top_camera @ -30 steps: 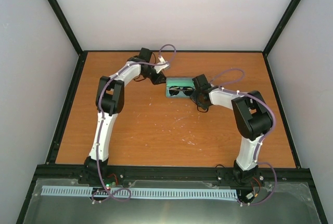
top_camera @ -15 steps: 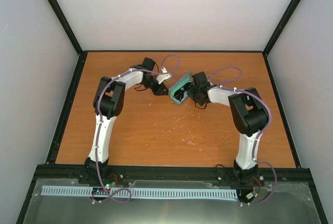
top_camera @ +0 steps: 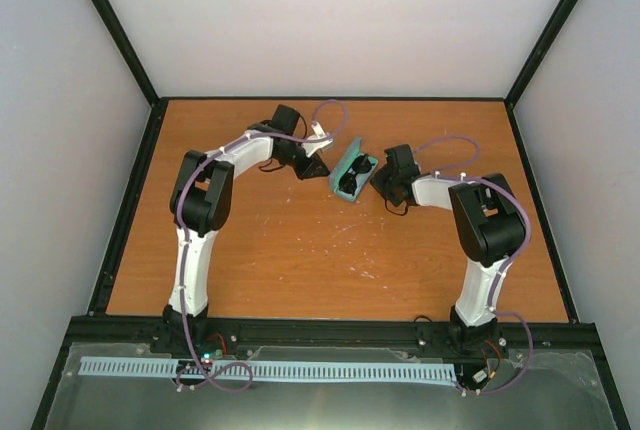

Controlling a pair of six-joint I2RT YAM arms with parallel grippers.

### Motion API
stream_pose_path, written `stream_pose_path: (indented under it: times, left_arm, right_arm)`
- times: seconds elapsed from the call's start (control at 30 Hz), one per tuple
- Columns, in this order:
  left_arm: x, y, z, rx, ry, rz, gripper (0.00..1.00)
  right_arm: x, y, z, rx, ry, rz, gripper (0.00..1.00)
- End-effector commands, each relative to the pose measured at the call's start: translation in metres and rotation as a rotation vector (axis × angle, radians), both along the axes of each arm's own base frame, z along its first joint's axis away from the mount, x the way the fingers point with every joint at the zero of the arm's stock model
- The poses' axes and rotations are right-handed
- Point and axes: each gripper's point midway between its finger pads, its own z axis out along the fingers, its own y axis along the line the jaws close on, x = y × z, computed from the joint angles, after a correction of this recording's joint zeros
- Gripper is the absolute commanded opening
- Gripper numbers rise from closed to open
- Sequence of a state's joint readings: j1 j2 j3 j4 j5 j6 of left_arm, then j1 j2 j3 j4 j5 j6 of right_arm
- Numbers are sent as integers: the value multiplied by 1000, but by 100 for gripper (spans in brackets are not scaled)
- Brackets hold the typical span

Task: Organize the sunglasses
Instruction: Adjust the sunglasses case at the center of the board, then close the sunglasses case at the center of the board.

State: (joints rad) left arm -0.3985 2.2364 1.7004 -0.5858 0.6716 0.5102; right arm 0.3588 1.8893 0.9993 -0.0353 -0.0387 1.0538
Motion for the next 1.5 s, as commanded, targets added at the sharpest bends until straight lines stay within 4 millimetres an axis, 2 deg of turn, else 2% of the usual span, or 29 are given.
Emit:
stream_pose_path:
  times: [0.0,0.1,0.23,0.5,0.93,1.47]
  left_arm:
    - [20,-13,41,-64,-119,-4,19]
    - [26,-20,43,-85,-108,-8,19]
    - [26,-27,36,-89,-94,-22,19]
    - [26,-31,31,-98,-94,-42,19]
    - [34,-52,45,-136,-111,-55,19]
    - [18,-73,37,-150,-75,-92,19]
  right_arm:
    - [-37,-28,-49,-44,182,-16,3]
    - [-31,-18,-50,19,176,16,3]
    - [-27,-3,-55,75,192,71,3]
    - [-24,11,-64,134,215,112,3]
    - [-29,12,-71,151,225,113,3]
    - [-29,14,-71,160,215,120,3]
